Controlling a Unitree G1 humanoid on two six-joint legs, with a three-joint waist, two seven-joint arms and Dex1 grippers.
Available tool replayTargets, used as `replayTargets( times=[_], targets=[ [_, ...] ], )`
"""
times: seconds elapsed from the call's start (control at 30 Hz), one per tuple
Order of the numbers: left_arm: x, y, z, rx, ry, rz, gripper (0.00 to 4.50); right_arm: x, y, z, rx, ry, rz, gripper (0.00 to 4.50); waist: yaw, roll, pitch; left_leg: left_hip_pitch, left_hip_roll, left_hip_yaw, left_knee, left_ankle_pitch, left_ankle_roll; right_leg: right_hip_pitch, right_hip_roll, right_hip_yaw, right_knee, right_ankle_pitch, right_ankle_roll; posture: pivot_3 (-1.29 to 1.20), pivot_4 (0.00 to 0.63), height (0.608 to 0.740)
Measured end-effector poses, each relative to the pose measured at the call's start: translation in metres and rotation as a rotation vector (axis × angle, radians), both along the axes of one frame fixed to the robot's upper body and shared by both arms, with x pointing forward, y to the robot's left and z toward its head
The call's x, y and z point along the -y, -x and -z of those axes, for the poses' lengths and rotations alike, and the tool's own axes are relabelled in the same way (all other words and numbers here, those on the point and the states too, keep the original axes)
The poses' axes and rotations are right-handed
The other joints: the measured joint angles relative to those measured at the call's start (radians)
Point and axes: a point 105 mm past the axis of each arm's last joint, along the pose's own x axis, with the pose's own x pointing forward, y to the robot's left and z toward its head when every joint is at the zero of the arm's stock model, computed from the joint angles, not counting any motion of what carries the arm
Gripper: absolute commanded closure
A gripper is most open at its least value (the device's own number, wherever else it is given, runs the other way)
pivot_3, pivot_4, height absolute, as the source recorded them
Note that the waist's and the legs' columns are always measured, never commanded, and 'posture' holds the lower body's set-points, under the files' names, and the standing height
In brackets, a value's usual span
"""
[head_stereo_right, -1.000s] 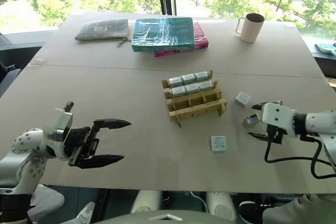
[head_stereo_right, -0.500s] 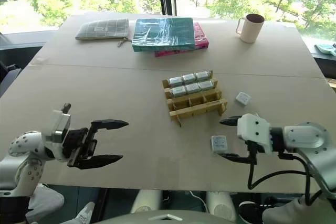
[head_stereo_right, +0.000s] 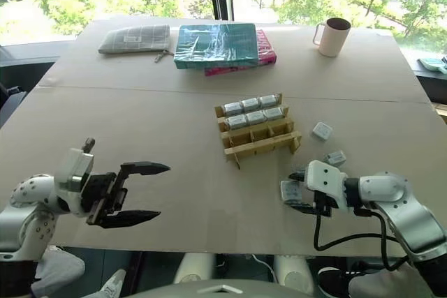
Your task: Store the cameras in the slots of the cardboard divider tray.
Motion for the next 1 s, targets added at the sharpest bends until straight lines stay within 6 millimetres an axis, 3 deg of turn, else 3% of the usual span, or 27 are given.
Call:
replayTargets(
  times=[0.1, 0.23, 0.3, 0.37, 0.43, 0.47, 0.5, 0.53, 0.57, 0.63, 0.7, 0.83, 1.0],
  targets=[
    [0.001, 0.009, 0.003, -0.019, -0.009, 0.009, 0.0, 0.0, -0.001, 0.0, 0.014, 0.005, -0.003, 2.72, 0.001, 0.0, 0.0, 0.0, 0.0, -0.001, 0.0, 0.0, -0.001, 0.0, 0.0, 0.0, 0.0, 0.0, 0.0, 0.0, 0.15, 0.74],
    [-0.009, -0.026, -0.003, -0.17, 0.046, -0.115, 0.0, -0.002, -0.003, -0.009, 0.063, 0.003, -0.017, 2.72, 0.015, 0.001, 0.001, 0.0, 0.001, -0.002, 0.002, -0.002, -0.004, 0.0, 0.0, -0.004, 0.002, -0.001, 0.002, 0.0, 0.15, 0.74],
    [-0.023, -0.051, 0.01, -0.364, 0.027, -0.219, 0.0, -0.018, -0.012, -0.049, 0.221, -0.039, -0.066, 2.72, 0.014, 0.007, 0.004, 0.001, 0.0, -0.002, 0.005, -0.002, -0.004, -0.002, 0.002, -0.005, 0.005, -0.001, 0.002, 0.0, 0.15, 0.74],
    [-0.023, -0.059, 0.039, -0.542, 0.02, -0.249, 0.0, -0.034, -0.014, -0.095, 0.415, -0.077, -0.116, 2.72, 0.002, 0.006, 0.002, 0.0, -0.001, -0.001, 0.004, 0.0, 0.0, -0.002, 0.003, -0.003, 0.005, -0.001, 0.003, 0.0, 0.15, 0.74],
    [-0.017, -0.063, 0.045, -0.599, 0.075, -0.241, 0.0, -0.039, -0.014, -0.105, 0.46, -0.079, -0.129, 2.72, 0.002, 0.002, 0.001, -0.001, -0.001, -0.001, 0.004, -0.001, 0.0, -0.003, 0.003, -0.003, 0.005, 0.001, 0.002, 0.0, 0.15, 0.74],
    [-0.003, -0.078, 0.031, -0.624, 0.116, -0.273, 0.0, -0.042, -0.018, -0.109, 0.483, -0.069, -0.129, 2.72, 0.015, 0.0, 0.004, -0.004, -0.001, -0.005, 0.005, -0.001, 0.0, -0.003, 0.0, -0.005, 0.006, 0.002, 0.003, 0.0, 0.15, 0.74],
    [0.039, -0.097, -0.013, -0.61, 0.183, -0.243, 0.0, -0.051, -0.022, -0.116, 0.521, -0.062, -0.142, 2.72, 0.037, -0.001, 0.006, -0.014, 0.002, -0.009, 0.011, 0.0, 0.0, -0.008, 0.0, -0.011, 0.009, 0.002, 0.003, 0.0, 0.15, 0.74],
    [0.067, -0.099, -0.047, -0.546, 0.203, -0.169, 0.0, -0.059, -0.024, -0.122, 0.548, -0.069, -0.16, 2.72, 0.052, 0.0, 0.006, -0.029, 0.006, -0.011, 0.023, 0.0, 0.0, -0.017, 0.001, -0.019, 0.015, 0.003, 0.003, 0.0, 0.15, 0.74],
    [0.101, -0.086, -0.091, -0.45, 0.212, -0.054, 0.0, -0.069, -0.025, -0.127, 0.576, -0.083, -0.183, 2.72, 0.056, -0.001, 0.005, -0.036, 0.007, -0.013, 0.028, 0.0, 0.0, -0.018, 0.002, -0.02, 0.013, 0.004, 0.003, 0.0, 0.15, 0.74],
    [0.123, -0.066, -0.128, -0.361, 0.226, 0.034, 0.0, -0.073, -0.025, -0.122, 0.571, -0.064, -0.195, 2.72, 0.045, 0.007, -0.002, -0.028, 0.0, -0.008, 0.029, -0.002, 0.001, -0.01, 0.003, -0.013, 0.012, 0.003, 0.009, 0.0, 0.15, 0.74],
    [0.121, -0.065, -0.126, -0.402, 0.241, 0.005, 0.0, -0.068, -0.029, -0.114, 0.549, -0.037, -0.167, 2.72, 0.021, 0.01, -0.003, -0.011, -0.007, 0.0, 0.02, -0.004, 0.004, -0.001, -0.003, -0.006, 0.012, -0.001, 0.014, 0.0, 0.15, 0.74],
    [0.107, -0.077, -0.112, -0.49, 0.225, -0.108, 0.0, -0.068, -0.032, -0.112, 0.53, -0.05, -0.115, 2.72, 0.001, 0.005, 0.001, -0.016, -0.004, -0.004, 0.021, -0.003, 0.004, -0.005, 0.003, -0.009, 0.012, -0.001, 0.013, 0.0, 0.15, 0.74],
    [0.096, -0.076, -0.094, -0.516, 0.202, -0.163, 0.0, -0.067, -0.032, -0.118, 0.555, -0.058, -0.092, 2.72, 0.003, 0.005, 0.001, -0.015, -0.004, -0.004, 0.021, -0.005, 0.006, -0.005, 0.001, -0.01, 0.012, -0.001, 0.013, 0.0, 0.15, 0.74]
  ],
)
